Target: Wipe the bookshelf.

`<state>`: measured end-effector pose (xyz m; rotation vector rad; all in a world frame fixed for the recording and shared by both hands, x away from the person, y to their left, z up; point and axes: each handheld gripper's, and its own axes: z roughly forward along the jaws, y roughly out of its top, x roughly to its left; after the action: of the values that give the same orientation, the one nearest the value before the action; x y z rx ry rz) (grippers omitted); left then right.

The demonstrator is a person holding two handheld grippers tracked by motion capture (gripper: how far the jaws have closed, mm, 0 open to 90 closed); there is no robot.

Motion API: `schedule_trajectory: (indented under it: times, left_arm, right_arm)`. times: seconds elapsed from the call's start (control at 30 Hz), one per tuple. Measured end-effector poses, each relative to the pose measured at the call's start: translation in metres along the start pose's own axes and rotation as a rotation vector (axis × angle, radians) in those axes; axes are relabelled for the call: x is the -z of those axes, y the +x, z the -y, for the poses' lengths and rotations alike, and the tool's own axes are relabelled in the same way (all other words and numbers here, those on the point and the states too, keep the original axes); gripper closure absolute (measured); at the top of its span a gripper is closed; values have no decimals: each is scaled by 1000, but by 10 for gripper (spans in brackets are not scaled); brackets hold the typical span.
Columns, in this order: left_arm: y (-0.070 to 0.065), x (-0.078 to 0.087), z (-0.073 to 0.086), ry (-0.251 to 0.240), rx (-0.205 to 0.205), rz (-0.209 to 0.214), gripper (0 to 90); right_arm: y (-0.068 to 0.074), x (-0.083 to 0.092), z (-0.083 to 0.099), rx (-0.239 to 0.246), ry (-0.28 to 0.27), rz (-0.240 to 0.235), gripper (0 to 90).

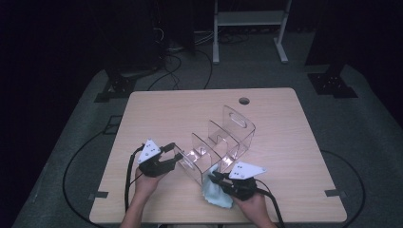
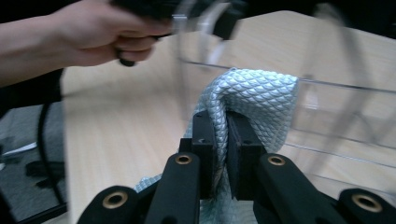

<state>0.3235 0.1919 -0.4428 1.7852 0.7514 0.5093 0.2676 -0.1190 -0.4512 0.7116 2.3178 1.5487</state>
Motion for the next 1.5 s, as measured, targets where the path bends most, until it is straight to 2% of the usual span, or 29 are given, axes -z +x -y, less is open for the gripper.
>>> schedule_trajectory:
  times: [0.07, 0.17, 0.23, 0.3, 0.37, 0.43, 0.63, 0.83, 0.97, 1.03, 1.2, 1.3, 1.33, 1.4, 1.5]
  left_arm:
    - [0, 0, 0, 1, 2, 1, 474]
    - [-1, -1, 0, 0, 2, 2, 473]
    - [-1, -1, 0, 0, 3, 3, 473]
    - [-1, -1, 0, 0, 3, 1, 473]
    - [-1, -1, 0, -1, 4, 1, 473]
    - [0, 0, 0, 0, 3, 2, 473]
    - [-2, -1, 0, -1, 5, 2, 473]
    - [-2, -1, 0, -2, 6, 6, 472]
    - [-2, -1, 0, -2, 6, 8, 472]
    - [-2, -1, 0, -3, 6, 8, 473]
    - [-2, -1, 0, -5, 8, 2, 473]
    - [-2, 0, 0, -2, 5, 3, 472]
    - [-2, 0, 0, -2, 5, 4, 472]
    - [-1, 0, 0, -2, 5, 3, 473]
    - [-2, 0, -1, 0, 9, 2, 473]
  right_arm:
    - [-10, 5, 2, -18, -3, 36, 824]
    - [-20, 8, 5, -42, -8, 65, 824]
    - [-20, 8, 7, -55, -10, 65, 824]
    - [-13, 5, 7, -48, -7, 49, 823]
    - [-5, 0, 6, -29, -5, 26, 823]
    - [-2, -2, 5, 4, 6, 26, 823]
    - [-20, 5, 6, -34, 7, 67, 823]
    - [-19, 4, 8, -24, 21, 82, 823]
    - [-30, 10, 9, -71, 8, 101, 823]
    - [-29, 9, 9, -69, 6, 99, 822]
    - [-10, 2, 5, -48, 4, 35, 822]
    - [3, -1, 1, -45, -10, -38, 823]
    - [9, -3, -1, -30, -9, -59, 823]
    - [12, -4, -4, 3, -5, -59, 824]
    - [1, 2, -6, -21, -21, -38, 824]
